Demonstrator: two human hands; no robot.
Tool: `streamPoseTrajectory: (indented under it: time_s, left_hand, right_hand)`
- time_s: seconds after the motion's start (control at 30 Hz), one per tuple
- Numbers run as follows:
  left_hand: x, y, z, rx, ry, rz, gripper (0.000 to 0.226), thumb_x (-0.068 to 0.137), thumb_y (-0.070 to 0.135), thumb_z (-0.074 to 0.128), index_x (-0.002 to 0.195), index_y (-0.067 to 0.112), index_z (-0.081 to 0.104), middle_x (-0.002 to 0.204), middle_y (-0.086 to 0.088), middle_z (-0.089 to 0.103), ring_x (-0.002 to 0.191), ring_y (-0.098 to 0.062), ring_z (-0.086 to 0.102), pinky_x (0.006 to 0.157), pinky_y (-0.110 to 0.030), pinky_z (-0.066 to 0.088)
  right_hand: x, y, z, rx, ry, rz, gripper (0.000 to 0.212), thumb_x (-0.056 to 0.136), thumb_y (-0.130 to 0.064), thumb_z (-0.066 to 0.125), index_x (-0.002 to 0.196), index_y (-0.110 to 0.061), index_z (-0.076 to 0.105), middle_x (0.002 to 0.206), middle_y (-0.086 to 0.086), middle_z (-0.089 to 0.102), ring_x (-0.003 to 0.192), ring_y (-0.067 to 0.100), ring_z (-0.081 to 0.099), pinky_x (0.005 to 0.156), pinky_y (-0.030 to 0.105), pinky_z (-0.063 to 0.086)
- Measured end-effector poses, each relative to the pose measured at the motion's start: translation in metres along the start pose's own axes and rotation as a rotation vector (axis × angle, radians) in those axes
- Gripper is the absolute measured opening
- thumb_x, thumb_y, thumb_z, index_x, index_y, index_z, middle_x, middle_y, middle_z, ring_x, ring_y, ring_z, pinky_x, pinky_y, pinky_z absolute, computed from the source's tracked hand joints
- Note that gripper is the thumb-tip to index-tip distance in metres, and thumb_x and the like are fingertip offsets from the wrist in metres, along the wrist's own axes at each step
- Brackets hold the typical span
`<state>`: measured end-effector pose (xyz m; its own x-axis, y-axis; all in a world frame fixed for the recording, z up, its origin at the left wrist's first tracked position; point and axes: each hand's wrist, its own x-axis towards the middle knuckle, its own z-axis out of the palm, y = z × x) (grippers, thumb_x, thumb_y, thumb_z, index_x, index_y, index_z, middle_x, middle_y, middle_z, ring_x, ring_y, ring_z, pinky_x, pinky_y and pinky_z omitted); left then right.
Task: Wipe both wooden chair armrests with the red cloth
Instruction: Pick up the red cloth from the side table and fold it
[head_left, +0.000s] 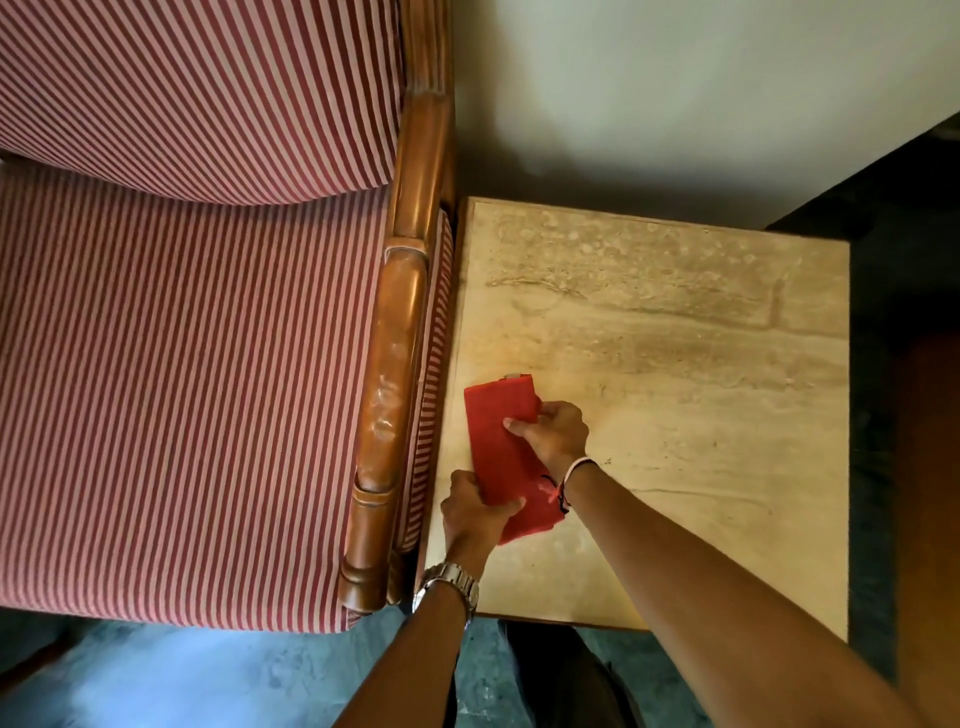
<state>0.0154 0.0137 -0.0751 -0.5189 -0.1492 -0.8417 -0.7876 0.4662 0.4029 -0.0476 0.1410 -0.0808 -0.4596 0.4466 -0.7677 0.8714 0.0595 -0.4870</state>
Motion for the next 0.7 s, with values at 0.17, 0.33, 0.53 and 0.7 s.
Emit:
streamPoseTrajectory:
  time_s: [0.17, 0.33, 0.53, 0.7]
  left_hand:
    - [-0.007, 0.001, -0.005, -0.096, 0.029, 0.019, 0.039, 0.078, 0.018, 0.083, 0.112, 0.012, 0.065, 0.092, 0.0, 0.066, 0.083, -0.018, 0.065, 0.071, -0.024, 0.053]
    - [-0.041, 0.011, -0.024, -0.149, -0.06, 0.159, 0.03, 0.085, 0.015, 0.076, 0.113, 0.011, 0.067, 0.097, -0.001, 0.065, 0.093, -0.019, 0.071, 0.081, -0.041, 0.064]
    - [-0.095, 0.031, -0.073, -0.266, -0.104, 0.344, 0.03, 0.083, 0.018, 0.08, 0.102, 0.035, 0.066, 0.103, 0.005, 0.07, 0.089, 0.005, 0.071, 0.067, -0.018, 0.061]
    - [-0.124, 0.05, -0.136, -0.423, -0.068, 0.39, 0.041, 0.068, 0.036, 0.082, 0.103, 0.046, 0.065, 0.107, 0.019, 0.076, 0.096, 0.0, 0.074, 0.07, -0.018, 0.061]
  right_hand:
    - [-0.001, 0.005, -0.001, 0.143, -0.054, 0.023, 0.021, 0.086, -0.018, 0.08, 0.103, -0.007, 0.076, 0.104, 0.016, 0.077, 0.096, 0.031, 0.072, 0.088, 0.038, 0.058]
    - [-0.031, 0.0, -0.031, 0.577, -0.207, 0.095, 0.019, 0.094, -0.008, 0.069, 0.111, -0.014, 0.068, 0.105, 0.007, 0.075, 0.098, 0.026, 0.072, 0.073, 0.034, 0.061]
    - [-0.088, -0.036, -0.055, 0.865, -0.329, -0.022, 0.039, 0.089, 0.0, 0.065, 0.128, -0.007, 0.061, 0.111, 0.007, 0.075, 0.098, 0.019, 0.074, 0.08, 0.032, 0.065]
    - [-0.131, -0.085, -0.037, 0.884, -0.472, -0.184, 0.05, 0.078, -0.009, 0.074, 0.126, -0.01, 0.06, 0.105, 0.003, 0.08, 0.1, 0.018, 0.077, 0.078, 0.033, 0.064]
